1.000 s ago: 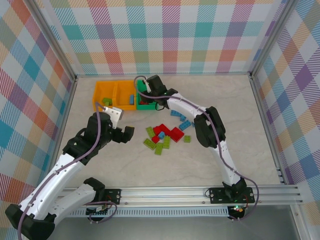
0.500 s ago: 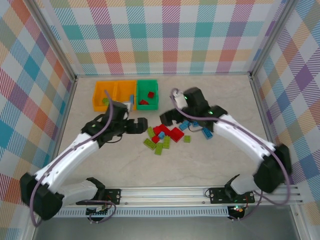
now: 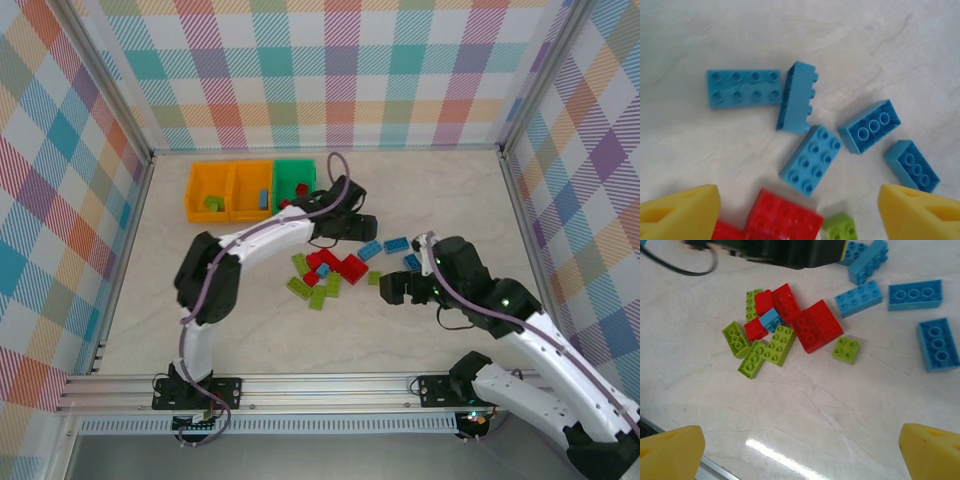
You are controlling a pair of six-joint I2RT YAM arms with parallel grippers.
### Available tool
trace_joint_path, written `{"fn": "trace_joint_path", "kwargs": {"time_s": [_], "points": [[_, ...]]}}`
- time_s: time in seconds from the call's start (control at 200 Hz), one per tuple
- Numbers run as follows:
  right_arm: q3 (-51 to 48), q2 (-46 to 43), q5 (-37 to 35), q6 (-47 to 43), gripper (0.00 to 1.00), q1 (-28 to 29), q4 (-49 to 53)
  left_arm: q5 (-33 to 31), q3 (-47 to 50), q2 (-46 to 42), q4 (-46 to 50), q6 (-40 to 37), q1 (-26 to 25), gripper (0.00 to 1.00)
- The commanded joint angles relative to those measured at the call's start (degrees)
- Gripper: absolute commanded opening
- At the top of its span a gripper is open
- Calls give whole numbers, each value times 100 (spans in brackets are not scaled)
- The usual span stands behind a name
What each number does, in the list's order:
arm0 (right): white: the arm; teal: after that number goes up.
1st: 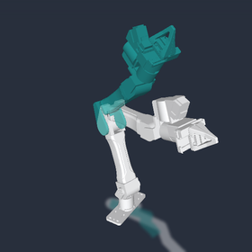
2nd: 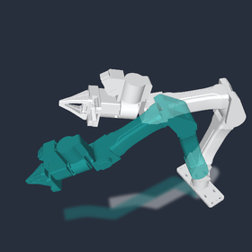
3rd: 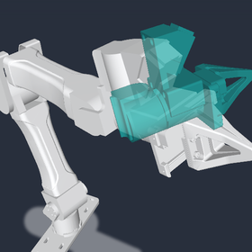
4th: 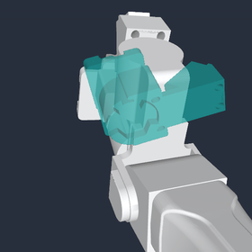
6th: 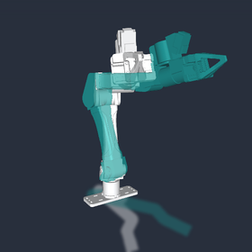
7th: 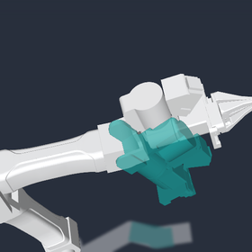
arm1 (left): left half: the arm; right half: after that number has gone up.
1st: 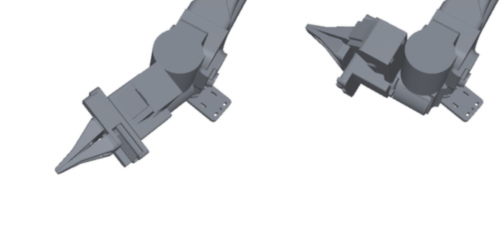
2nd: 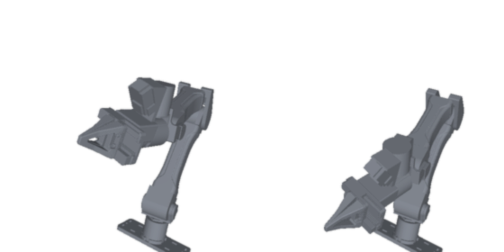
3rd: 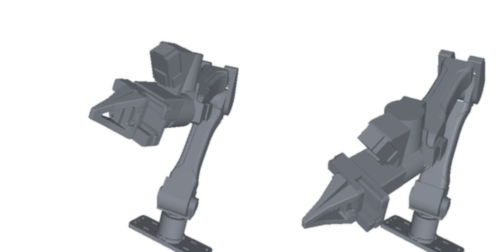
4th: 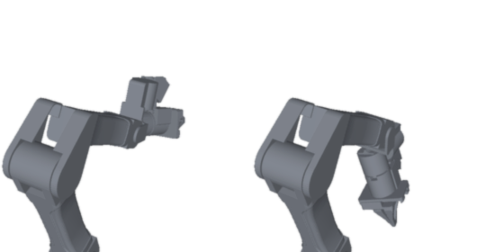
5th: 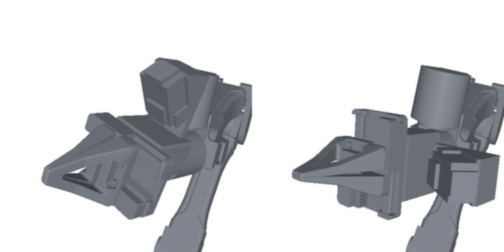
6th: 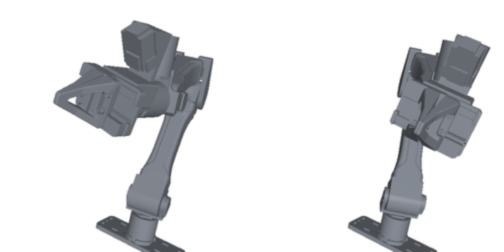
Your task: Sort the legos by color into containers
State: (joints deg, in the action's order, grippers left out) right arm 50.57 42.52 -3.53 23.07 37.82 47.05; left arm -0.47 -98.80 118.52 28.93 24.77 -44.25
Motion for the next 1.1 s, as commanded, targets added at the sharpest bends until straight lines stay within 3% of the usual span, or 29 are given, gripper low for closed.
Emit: {"fn": "trace_joint_path", "kwargs": {"time_s": [0.0, 0.17, 0.355, 0.615, 0.84, 1.095], "points": [[-140, -348, -265, 467, 100, -22, 415, -21, -761, 579, 450, -598, -47, 77], [-161, -617, -43, 700, 100, -22, 618, -106, -1346, 1258, 737, -988, -54, 70], [-234, -973, -95, 969, 100, -23, 795, 211, -1499, 1612, 693, -1244, -57, 44], [-389, -1198, -39, 1234, 100, -21, 864, 220, -1727, 1938, 646, -1365, -107, 42], [-353, -956, 181, 1237, 100, -23, 768, 217, -1757, 1919, 596, -1527, -107, 22], [-212, -855, 192, 1253, 100, -22, 623, 646, -1431, 1303, 461, -1442, -111, 13]]}}
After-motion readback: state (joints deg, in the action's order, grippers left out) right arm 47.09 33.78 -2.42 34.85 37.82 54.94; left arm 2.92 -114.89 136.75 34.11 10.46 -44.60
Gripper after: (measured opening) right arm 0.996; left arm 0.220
